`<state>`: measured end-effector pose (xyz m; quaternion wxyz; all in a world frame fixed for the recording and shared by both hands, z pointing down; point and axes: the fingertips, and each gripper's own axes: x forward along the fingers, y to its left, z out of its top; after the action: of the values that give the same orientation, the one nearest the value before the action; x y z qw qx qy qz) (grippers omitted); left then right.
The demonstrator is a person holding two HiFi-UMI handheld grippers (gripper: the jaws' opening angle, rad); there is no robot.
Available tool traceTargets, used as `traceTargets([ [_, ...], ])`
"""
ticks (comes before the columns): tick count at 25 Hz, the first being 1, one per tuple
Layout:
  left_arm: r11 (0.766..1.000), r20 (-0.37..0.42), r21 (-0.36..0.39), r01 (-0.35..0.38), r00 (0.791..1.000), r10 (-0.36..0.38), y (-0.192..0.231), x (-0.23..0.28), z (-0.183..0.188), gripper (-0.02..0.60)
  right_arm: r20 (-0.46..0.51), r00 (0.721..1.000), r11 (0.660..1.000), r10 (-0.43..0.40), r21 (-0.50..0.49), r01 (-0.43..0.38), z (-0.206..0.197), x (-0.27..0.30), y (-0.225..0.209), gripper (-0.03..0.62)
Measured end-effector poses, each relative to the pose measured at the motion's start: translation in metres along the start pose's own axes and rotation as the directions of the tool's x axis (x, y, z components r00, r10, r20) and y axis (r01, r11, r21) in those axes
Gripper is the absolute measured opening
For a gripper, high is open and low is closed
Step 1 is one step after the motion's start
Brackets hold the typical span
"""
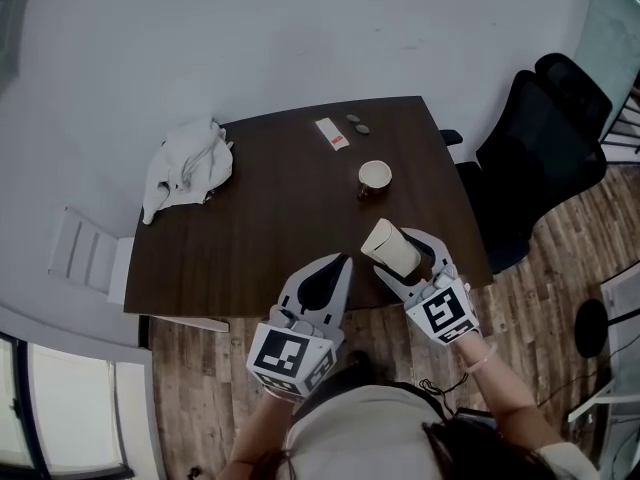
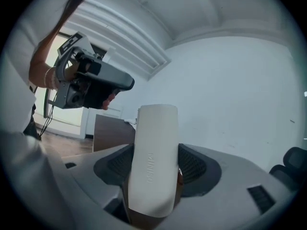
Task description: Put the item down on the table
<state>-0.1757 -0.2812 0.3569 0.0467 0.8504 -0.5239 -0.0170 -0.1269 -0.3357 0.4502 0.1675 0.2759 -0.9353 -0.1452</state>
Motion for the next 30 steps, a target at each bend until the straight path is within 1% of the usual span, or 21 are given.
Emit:
traceTargets([
  [6, 1.000, -0.013, -0.012, 0.024, 1.000, -0.024, 0.027, 0.002, -0.005, 0.018, -0.110, 0.994, 0.998, 0.018, -0.065, -0.026, -0.031, 0.036, 0.002, 0.295],
  [13, 1.000, -0.022, -0.022, 0.023, 0.999, -0.023, 0.058, 0.003, -0.012, 0.018, -0.237, 0.971, 0.993, 0.040, -0.099, -0.065, -0.076, 0.073, 0.001, 0.295],
  [16, 0.999, -0.033, -0.028, 0.015, 0.999, -0.016, 0.067, 0.005, -0.012, 0.018, -0.289, 0.955, 0.990, 0.061, -0.107, -0.096, -0.096, 0.088, 0.002, 0.295],
  [20, 0.999, -0.030, -0.032, 0.024, 0.999, -0.025, 0.070, 0.012, -0.011, 0.018, -0.361, 0.927, 0.981, 0.099, -0.120, -0.151, -0.122, 0.103, 0.005, 0.295],
  [24, 0.999, -0.027, -0.037, 0.024, 0.999, -0.025, 0.082, 0.021, -0.006, 0.018, -0.411, 0.902, 0.977, 0.133, -0.100, -0.190, -0.142, 0.120, 0.006, 0.295],
  [27, 0.999, -0.039, -0.044, 0.028, 0.999, -0.030, 0.091, 0.027, -0.012, 0.018, -0.444, 0.884, 0.974, 0.149, -0.087, -0.208, -0.157, 0.131, 0.006, 0.295],
  [30, 0.998, -0.049, -0.054, 0.010, 0.999, -0.013, 0.100, 0.033, -0.015, 0.018, -0.473, 0.866, 0.972, 0.163, -0.077, -0.224, -0.171, 0.140, 0.004, 0.295],
])
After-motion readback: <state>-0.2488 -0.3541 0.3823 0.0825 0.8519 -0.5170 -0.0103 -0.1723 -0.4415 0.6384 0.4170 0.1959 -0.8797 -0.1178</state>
